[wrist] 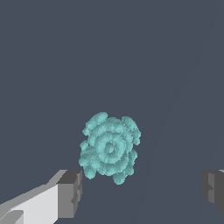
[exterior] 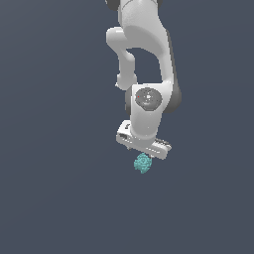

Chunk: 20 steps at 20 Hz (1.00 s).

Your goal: Pick up the object and move it to a goal position.

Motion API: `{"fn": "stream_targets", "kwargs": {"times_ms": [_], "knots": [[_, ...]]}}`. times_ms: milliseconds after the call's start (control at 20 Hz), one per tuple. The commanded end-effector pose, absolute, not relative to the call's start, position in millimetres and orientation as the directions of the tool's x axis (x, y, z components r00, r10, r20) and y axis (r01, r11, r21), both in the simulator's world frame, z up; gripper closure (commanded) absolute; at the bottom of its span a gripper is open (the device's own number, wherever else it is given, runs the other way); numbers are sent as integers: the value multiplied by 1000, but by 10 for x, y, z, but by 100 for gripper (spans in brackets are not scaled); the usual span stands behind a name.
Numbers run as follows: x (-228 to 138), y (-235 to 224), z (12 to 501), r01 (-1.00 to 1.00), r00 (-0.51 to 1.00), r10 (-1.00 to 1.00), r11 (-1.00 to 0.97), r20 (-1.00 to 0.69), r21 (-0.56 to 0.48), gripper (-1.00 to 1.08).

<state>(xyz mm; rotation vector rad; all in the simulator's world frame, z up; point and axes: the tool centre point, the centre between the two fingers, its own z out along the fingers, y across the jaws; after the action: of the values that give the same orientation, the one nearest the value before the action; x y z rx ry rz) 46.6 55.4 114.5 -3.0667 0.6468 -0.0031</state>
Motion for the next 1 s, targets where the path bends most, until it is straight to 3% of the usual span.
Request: {"fn": "stream_targets", "kwargs": {"times_ms": [0,950], "knots": [[510,604,1078,-451,892,-451,-892,0,-6,-92],[605,743,858,-563,826,-563,-826,0,0,-92]]}}
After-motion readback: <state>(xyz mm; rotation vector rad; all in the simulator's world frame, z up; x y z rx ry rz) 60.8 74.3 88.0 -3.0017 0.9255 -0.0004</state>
